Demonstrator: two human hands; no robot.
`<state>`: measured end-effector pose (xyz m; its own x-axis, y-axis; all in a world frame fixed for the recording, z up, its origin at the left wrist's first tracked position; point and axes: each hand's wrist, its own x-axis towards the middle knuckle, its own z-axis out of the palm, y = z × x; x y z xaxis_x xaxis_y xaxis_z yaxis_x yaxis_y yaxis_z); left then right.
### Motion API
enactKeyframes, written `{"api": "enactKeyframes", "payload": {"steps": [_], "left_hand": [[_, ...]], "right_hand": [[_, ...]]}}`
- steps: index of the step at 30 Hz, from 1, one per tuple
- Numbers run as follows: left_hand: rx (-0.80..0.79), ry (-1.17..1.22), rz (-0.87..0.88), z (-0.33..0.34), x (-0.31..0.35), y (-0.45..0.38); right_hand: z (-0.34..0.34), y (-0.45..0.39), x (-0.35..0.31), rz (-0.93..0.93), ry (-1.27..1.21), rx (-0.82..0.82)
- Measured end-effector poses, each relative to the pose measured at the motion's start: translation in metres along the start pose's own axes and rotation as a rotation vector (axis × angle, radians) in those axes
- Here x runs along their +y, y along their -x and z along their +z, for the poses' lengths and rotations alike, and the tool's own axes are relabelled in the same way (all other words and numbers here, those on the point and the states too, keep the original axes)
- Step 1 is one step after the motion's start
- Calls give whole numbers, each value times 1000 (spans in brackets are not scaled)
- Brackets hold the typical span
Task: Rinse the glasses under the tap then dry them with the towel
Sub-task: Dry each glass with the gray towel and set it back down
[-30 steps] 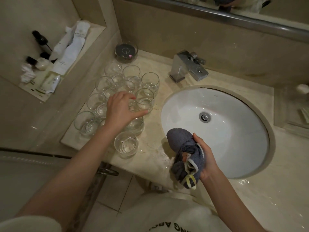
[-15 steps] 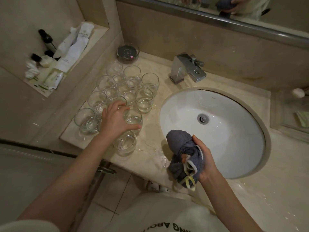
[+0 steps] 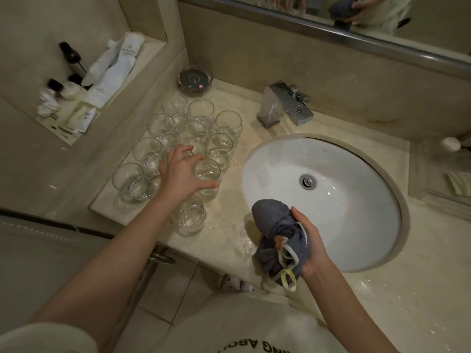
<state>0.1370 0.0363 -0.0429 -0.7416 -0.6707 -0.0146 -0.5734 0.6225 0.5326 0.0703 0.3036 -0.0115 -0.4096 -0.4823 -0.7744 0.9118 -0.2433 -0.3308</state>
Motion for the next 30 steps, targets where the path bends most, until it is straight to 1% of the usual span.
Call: {"api": "enactKeyframes", "payload": {"steps": [8, 15, 20, 23, 27, 30], "left_hand": [[-28, -19, 8, -4, 2, 3], [-5, 162, 24, -27, -15, 39], [-115, 84, 70, -28, -39, 64], [-176, 67, 56, -28, -44, 70], [-216, 53, 87, -28, -46, 73], [-208, 75, 97, -28, -47, 74]], "right_hand": [[-2, 2, 0, -15, -12, -11], [3, 7, 5, -4, -10, -57], [2, 6, 11, 32, -7, -66], [-1, 2, 16, 64, 3, -95], [-8, -8, 22, 39, 18, -108], [-15, -13, 24, 29, 56, -122]]}}
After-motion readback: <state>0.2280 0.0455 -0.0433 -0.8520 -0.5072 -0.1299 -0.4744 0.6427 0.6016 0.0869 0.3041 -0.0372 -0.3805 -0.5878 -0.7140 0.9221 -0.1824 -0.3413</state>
